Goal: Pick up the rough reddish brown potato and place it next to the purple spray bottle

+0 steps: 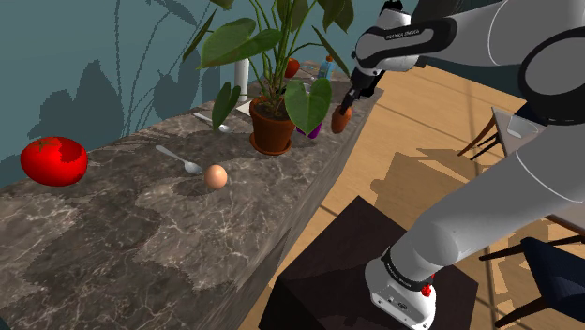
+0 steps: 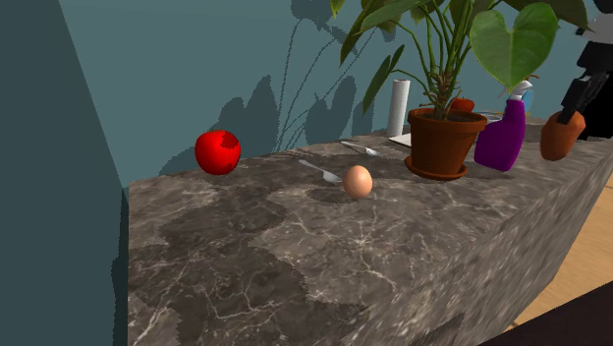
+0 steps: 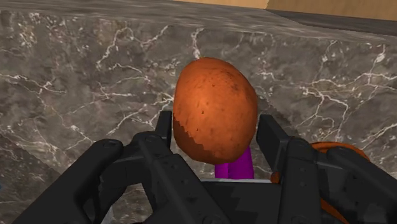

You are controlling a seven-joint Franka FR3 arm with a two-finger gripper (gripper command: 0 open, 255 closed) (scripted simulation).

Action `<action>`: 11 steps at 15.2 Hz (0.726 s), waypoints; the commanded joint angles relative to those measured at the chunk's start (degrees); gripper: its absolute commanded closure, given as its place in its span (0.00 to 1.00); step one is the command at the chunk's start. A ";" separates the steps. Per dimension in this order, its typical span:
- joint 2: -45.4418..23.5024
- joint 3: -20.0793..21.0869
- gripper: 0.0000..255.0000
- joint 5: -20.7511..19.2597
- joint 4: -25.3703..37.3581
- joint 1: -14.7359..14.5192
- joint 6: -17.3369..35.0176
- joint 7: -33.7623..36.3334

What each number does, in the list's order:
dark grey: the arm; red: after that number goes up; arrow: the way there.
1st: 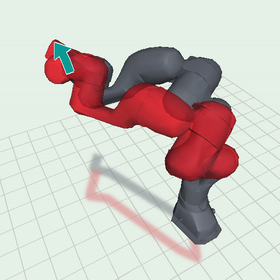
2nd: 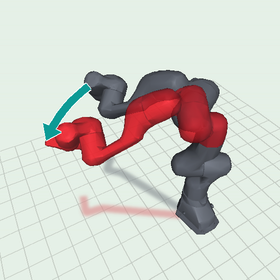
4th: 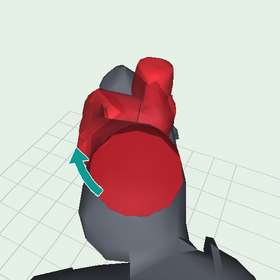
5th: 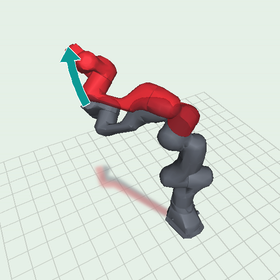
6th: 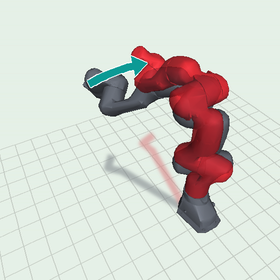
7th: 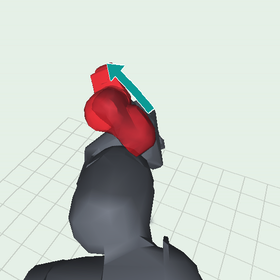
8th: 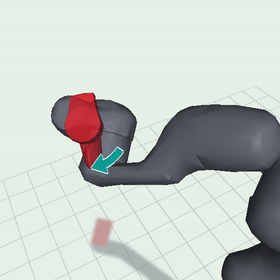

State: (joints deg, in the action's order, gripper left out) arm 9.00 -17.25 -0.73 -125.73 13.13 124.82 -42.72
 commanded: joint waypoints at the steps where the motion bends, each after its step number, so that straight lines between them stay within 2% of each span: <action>1: -0.53 -0.09 1.00 0.17 -0.99 0.00 1.54 -0.18; 11: -3.99 -0.52 1.00 1.55 -5.49 -0.10 9.33 -1.40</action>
State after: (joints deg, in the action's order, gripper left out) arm 5.68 -17.75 0.62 -130.93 13.09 133.49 -44.05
